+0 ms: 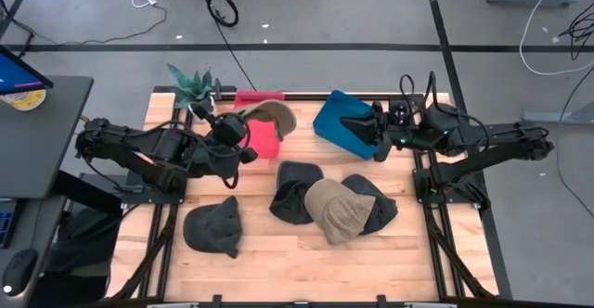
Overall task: Pick & Place hat
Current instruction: Put the left brown cap into the red bin
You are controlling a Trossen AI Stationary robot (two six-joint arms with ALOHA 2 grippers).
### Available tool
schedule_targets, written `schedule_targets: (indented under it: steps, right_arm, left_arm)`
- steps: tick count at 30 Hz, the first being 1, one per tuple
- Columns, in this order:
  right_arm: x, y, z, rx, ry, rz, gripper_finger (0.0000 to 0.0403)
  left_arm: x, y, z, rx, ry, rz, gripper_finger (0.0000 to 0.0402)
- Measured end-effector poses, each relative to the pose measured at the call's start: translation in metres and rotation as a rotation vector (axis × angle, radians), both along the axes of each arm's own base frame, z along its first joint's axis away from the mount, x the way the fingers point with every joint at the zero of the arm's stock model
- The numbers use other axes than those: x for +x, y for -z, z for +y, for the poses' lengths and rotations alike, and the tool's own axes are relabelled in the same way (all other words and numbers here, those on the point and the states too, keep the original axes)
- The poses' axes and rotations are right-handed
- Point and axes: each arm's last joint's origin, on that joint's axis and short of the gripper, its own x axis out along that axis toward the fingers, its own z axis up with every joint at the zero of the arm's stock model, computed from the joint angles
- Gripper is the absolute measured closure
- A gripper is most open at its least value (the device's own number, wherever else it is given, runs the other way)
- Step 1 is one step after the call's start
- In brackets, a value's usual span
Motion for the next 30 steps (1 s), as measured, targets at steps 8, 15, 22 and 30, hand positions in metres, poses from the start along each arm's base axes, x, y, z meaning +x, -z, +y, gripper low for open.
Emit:
schedule_targets:
  steps: [8, 15, 22, 30]
  right_arm:
    - [0.011, 0.002, -0.010, -0.057, 0.053, -0.014, 0.0269]
    - [0.002, -0.028, -0.019, -0.053, 0.002, -0.114, 0.0152]
    - [-0.009, -0.067, -0.023, -0.314, 0.142, -0.038, 0.0099]
    - [0.026, -0.068, -0.027, -0.523, 0.273, 0.149, 0.0120]
  left_arm:
    - [0.007, -0.011, -0.008, -0.017, 0.069, -0.078, 0.0389]
    - [0.022, -0.039, -0.005, 0.019, 0.191, -0.205, 0.0389]
    - [0.028, -0.055, 0.028, 0.018, 0.077, -0.393, 0.0389]
    - [0.032, -0.059, 0.054, -0.055, 0.115, -0.529, 0.0389]
